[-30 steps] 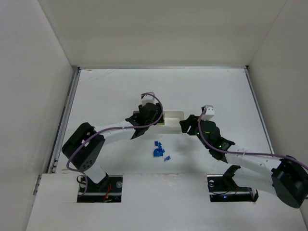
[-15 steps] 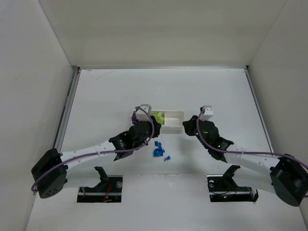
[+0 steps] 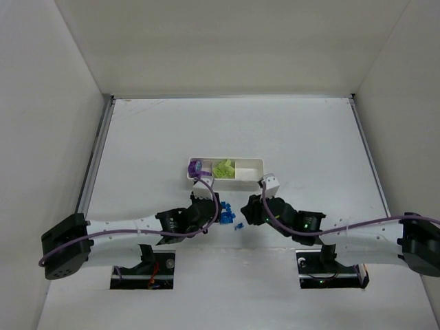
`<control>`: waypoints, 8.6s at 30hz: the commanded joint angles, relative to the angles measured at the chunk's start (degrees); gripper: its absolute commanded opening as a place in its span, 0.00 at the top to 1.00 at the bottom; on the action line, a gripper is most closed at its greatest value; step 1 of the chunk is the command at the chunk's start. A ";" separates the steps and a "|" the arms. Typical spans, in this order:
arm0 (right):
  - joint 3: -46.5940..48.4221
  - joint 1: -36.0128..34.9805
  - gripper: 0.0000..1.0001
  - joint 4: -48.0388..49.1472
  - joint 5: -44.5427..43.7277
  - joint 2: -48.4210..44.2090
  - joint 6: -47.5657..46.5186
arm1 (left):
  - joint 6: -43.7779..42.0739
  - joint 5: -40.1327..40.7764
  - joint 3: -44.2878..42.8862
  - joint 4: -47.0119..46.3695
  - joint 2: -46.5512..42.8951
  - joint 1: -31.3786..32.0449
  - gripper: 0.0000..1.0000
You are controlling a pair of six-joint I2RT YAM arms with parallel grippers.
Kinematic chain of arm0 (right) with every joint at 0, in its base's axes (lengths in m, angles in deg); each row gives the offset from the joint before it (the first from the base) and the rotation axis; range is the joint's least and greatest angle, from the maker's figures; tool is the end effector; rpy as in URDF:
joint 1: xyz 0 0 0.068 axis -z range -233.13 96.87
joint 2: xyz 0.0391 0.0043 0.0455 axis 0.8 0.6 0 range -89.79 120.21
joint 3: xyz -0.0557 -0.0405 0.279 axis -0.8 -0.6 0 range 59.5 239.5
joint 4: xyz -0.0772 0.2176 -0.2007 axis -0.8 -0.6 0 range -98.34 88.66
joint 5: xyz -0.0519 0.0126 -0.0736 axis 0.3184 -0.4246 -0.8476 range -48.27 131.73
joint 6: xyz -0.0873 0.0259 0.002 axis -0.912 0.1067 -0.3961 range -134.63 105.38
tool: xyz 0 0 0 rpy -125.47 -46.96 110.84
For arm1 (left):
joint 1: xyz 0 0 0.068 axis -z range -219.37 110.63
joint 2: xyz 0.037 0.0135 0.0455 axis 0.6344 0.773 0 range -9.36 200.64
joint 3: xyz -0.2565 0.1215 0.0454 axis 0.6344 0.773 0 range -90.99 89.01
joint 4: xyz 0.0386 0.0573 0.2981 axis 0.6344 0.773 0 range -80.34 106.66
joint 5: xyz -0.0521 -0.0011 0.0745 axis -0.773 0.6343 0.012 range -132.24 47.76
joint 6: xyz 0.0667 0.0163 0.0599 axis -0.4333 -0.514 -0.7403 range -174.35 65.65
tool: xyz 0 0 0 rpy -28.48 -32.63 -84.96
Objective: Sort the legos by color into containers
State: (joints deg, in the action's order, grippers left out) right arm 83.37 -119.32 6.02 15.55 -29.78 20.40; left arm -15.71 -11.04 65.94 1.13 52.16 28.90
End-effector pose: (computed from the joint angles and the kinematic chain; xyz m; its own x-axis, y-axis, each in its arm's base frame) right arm 0.1464 0.2423 0.1605 -0.5408 0.0504 -0.8396 -0.4329 0.8392 0.3292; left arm 0.1421 -0.2422 0.1524 -0.5365 -0.0962 -0.8384 0.3756 0.8624 -0.3393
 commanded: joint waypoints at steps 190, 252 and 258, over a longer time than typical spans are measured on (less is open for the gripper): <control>3.37 14.21 0.46 9.17 -7.48 5.91 0.31 | 3.47 -1.14 6.11 -15.37 5.98 2.96 0.76; -7.19 -6.16 0.67 5.21 -10.39 -4.57 7.60 | -9.46 -11.60 -21.43 -14.40 18.75 -12.77 0.76; 1.68 -17.51 0.49 5.22 -13.28 12.30 6.02 | -4.45 -7.92 -6.31 -14.32 4.07 -10.31 0.76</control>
State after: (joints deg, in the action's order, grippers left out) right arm 80.29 -133.75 10.67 5.02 -22.20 27.66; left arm -23.28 -21.73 55.06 -11.84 60.72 17.25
